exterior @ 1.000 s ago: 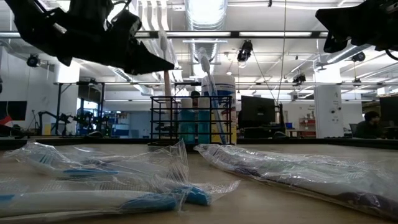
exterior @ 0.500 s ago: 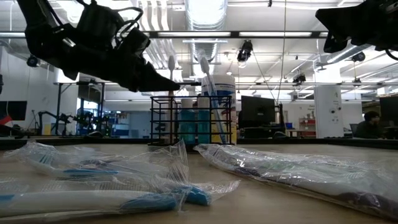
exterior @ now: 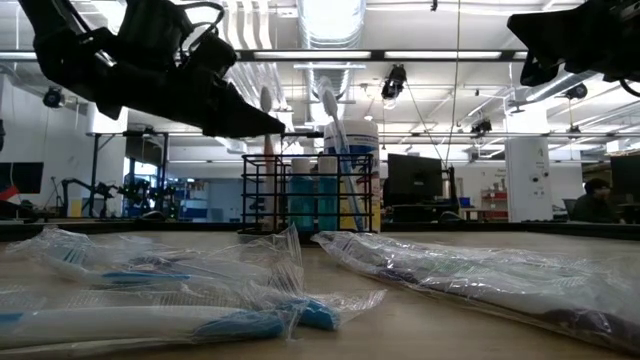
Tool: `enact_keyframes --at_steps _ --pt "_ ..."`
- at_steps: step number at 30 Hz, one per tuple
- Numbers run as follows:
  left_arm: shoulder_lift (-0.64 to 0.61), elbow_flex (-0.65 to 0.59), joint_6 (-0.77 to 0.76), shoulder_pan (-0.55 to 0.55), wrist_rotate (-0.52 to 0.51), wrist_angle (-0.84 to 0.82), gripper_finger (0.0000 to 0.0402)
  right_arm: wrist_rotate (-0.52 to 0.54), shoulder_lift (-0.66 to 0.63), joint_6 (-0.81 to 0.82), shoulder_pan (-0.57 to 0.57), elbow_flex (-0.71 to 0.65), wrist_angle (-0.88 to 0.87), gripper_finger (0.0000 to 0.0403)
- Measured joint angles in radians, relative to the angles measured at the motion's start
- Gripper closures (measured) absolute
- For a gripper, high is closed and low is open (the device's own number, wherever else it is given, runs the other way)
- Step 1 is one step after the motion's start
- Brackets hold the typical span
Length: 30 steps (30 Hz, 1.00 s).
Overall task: Pick & Place toothbrushing station
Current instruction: Put the orange toothbrush into the black wire organizer, then put the right green toothbrush into the black wire organizer
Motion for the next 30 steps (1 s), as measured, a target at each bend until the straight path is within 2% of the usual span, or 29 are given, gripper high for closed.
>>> enact_keyframes --at_steps 5,9,15,20,23,25,27,30 --pt "-0.024 0.0 -0.008 0.0 0.002 -0.004 0.0209 0.0 0.0 -0.001 0.0 0.0 0.0 0.0394" --pt "-0.103 0.0 -0.01 0.0 -0.015 -0.048 0.0181 0.0 0.0 0.007 0.0 0.0 0.0 0.0394" --pt "-0.319 0.0 -0.015 0.0 -0.039 -0.27 0.0161 0.0 0.0 0.008 0.0 0.0 -0.001 0.0394" --pt "-0.552 0.0 -0.046 -0.001 -0.042 -0.527 0.016 0.0 0.0 0.007 0.0 0.0 -0.001 0.0394" --pt "-0.691 0.0 -0.096 -0.001 -0.049 -0.669 0.0172 0.0 0.001 0.007 0.0 0.0 -0.002 0.0394" --pt "-0.773 -0.011 -0.124 -0.004 -0.05 -0.733 0.0194 0.0 0.001 0.007 0.0 0.0 -0.002 0.0394" --pt "-0.846 -0.045 -0.143 -0.008 -0.049 -0.761 0.0231 0.0 0.001 0.008 0.0 0.0 -0.002 0.0394" --pt "-0.94 -0.114 -0.163 -0.012 -0.048 -0.765 0.031 0.0 0.001 0.008 0.0 0.0 -0.006 0.0394"
